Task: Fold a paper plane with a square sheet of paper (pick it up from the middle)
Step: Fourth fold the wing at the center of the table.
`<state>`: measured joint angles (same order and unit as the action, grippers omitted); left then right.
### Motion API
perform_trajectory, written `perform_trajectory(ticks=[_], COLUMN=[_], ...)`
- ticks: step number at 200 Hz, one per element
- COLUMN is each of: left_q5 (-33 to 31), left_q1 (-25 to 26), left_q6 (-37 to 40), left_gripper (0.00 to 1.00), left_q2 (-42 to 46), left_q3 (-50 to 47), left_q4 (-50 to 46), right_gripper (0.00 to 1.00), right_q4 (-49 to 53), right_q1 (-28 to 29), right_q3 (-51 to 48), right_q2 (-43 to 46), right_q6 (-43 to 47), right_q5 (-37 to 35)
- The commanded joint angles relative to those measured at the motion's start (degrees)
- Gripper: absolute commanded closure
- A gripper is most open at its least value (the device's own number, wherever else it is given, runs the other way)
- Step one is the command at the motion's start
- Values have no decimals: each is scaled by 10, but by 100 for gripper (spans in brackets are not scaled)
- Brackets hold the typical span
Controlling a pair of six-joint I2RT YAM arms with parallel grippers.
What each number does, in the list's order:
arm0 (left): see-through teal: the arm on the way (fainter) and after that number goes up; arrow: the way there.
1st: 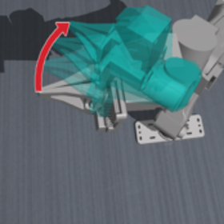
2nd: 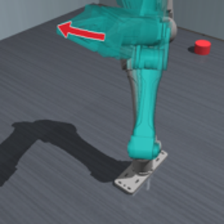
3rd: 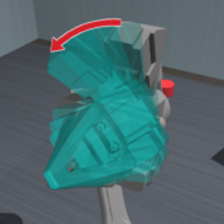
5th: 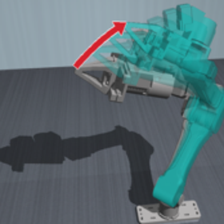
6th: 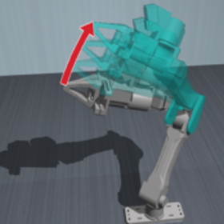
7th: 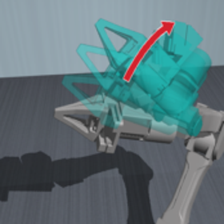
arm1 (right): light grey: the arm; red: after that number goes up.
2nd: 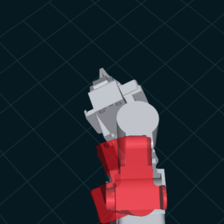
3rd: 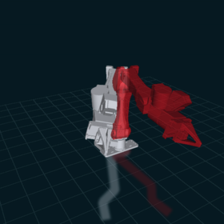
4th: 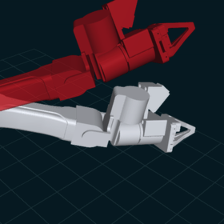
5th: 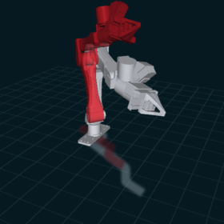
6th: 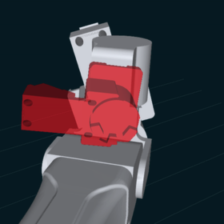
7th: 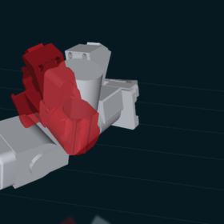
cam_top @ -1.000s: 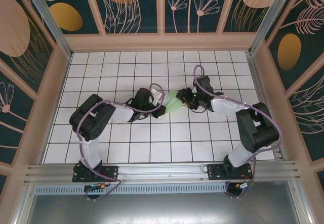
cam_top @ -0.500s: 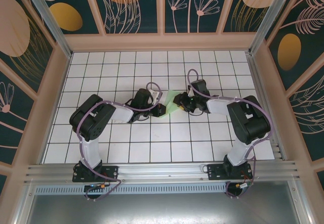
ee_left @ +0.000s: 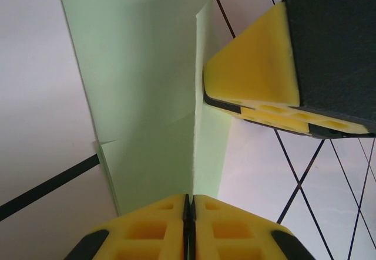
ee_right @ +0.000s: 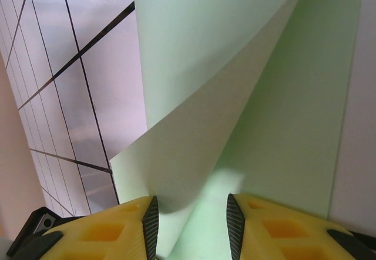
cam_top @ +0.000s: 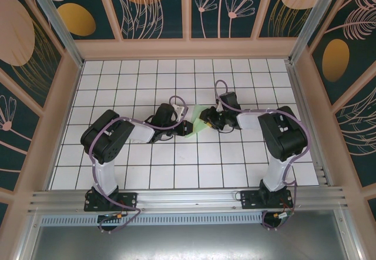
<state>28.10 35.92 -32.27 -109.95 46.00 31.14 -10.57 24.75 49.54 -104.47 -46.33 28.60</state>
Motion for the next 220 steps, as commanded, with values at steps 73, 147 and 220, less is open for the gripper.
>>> perform_trajectory(ticks=[73, 147, 220], left_q5=[11, -22, -75], left_q1=[2, -1, -7], left_q6=[-3, 2, -39], left_gripper=[69, 58, 48], left_q2=[18, 58, 113], left_q3=[5, 7, -4], left_q4=[0, -35, -72], right_gripper=[50, 48, 45], right_q4=[39, 76, 109], right_q1=[6, 8, 14], right_q3=[32, 44, 57], right_q2=[-39, -47, -53], right_q6=[30, 37, 42], right_q5=[-3, -24, -48])
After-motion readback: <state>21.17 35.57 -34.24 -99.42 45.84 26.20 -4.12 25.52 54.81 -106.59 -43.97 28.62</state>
